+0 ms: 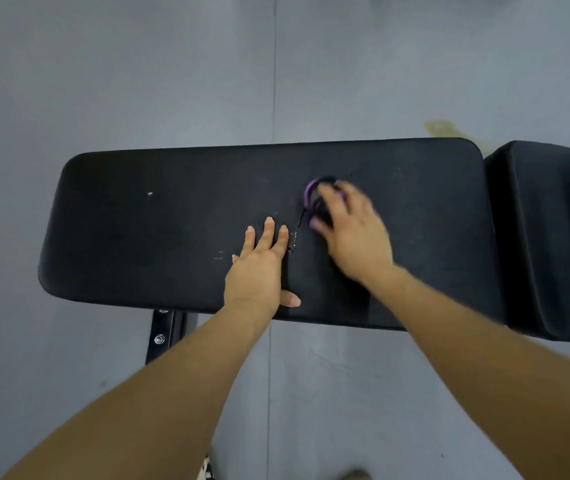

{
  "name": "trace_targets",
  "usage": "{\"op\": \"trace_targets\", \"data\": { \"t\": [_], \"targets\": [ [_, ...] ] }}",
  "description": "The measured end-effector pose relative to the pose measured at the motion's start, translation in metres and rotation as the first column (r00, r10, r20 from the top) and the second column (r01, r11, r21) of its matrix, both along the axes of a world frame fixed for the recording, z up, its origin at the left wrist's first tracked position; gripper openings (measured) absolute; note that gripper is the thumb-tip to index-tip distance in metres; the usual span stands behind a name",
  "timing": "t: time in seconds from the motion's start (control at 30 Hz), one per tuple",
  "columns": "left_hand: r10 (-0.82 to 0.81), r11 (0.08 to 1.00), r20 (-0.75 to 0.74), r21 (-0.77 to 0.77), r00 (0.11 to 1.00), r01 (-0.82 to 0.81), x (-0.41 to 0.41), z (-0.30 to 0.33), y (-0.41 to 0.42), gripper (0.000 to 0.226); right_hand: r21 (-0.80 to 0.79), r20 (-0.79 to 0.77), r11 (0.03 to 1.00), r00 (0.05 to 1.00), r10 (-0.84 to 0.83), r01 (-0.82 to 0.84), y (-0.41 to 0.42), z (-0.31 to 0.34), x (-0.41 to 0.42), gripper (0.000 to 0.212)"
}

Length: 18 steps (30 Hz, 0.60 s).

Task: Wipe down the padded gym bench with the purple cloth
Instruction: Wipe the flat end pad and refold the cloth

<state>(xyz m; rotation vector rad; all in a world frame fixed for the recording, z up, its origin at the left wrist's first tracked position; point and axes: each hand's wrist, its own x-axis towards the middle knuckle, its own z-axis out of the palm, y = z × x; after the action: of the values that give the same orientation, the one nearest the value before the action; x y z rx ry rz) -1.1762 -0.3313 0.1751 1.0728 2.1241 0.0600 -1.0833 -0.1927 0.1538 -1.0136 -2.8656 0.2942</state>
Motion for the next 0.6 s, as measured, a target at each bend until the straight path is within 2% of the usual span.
{"op": "trace_targets", "data": {
  "t": [0.07, 0.13, 0.23, 0.3, 0.4, 0.5, 0.6],
  "targets": [
    [-0.038, 0.999, -0.038, 0.012, 0.999, 0.039, -0.002, -0.001, -0.005, 0.113, -0.050, 0.034, 0.985, 0.986, -0.166, 0.168, 0.023, 0.001, -0.026, 0.054],
    [-0.095, 0.994, -0.088, 0.037, 0.992, 0.099, -0.007, -0.004, -0.012, 0.106, -0.056, 0.028, 0.969, 0.970, -0.240, 0.241, 0.018, 0.001, -0.035, 0.054],
    [-0.145, 0.976, -0.158, 0.136, 0.977, 0.167, -0.022, -0.007, -0.023, 0.078, -0.016, 0.009, 0.983, 0.984, -0.180, 0.180, -0.030, -0.002, -0.013, 0.051],
    [-0.132, 0.966, -0.217, 0.190, 0.967, 0.174, -0.037, -0.005, -0.028, 0.071, -0.013, 0.021, 0.995, 0.995, -0.102, 0.102, -0.073, -0.002, 0.010, 0.050],
    [0.004, 0.986, -0.225, 0.164, 0.974, 0.034, -0.066, -0.003, -0.030, 0.084, -0.079, 0.084, 0.996, 0.996, -0.033, 0.040, -0.085, 0.002, 0.023, 0.051],
    [0.033, 0.999, -0.113, -0.005, 0.993, -0.034, -0.088, -0.010, -0.028, 0.102, -0.036, 0.077, 0.999, 0.997, 0.020, -0.017, -0.041, 0.000, -0.002, 0.056],
    [0.017, 0.999, -0.073, -0.035, 0.997, -0.019, -0.090, -0.017, -0.024, 0.107, -0.058, 0.119, 0.996, 0.991, -0.065, 0.072, 0.015, 0.000, -0.046, 0.059]
  ]
}}
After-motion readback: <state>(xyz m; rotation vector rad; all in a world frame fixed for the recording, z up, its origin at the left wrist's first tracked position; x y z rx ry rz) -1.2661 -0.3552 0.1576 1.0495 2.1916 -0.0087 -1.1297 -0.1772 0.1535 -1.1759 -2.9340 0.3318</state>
